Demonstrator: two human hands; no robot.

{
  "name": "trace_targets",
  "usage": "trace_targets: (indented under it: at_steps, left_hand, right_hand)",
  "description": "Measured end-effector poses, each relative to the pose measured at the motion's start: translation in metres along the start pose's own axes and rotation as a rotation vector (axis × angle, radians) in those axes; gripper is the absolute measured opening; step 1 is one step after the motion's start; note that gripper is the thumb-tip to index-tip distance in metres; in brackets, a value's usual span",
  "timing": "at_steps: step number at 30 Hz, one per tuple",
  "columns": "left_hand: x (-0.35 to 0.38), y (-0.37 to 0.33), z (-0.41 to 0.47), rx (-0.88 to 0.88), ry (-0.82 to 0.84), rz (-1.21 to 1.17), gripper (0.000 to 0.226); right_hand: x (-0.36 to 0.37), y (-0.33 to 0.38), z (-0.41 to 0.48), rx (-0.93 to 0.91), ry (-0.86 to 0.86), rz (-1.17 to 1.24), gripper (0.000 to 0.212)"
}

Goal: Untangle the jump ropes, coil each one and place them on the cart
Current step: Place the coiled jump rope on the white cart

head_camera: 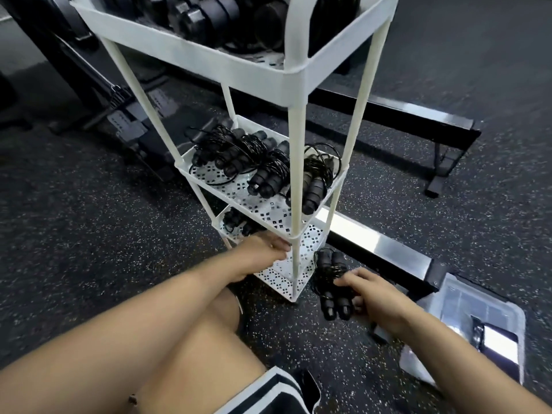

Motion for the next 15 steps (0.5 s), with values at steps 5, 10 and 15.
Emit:
trace_targets:
  at_steps: [5, 10, 15]
  left_hand:
    - [0.011, 0.001, 0.010, -0.022, 0.056, -0.157, 0.020]
    - [0.015, 0.013, 0.018, -0.081, 0.070, -0.250, 0.015]
    - [0.019, 0.016, 0.018, -0.103, 0.107, -0.288, 0.019]
  right_hand:
    - [0.019, 0.013, 0.063, 0.039, -0.105, 0.101, 0.074]
    - [0.041, 0.040, 0.110, -0.006, -0.175, 0.111, 0.034]
    - [0.052, 0.051, 0.123, -0.096, -0.270, 0.011, 0.041]
Point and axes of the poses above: each hand's wrist, its own z-axis towards the middle knuckle, its own x-axis out of the palm, y = z × x, the point moved 10 cm from there along z, towards the middle knuckle, and after that the axes turned 8 degrees about -y, right-handed, at the moved point
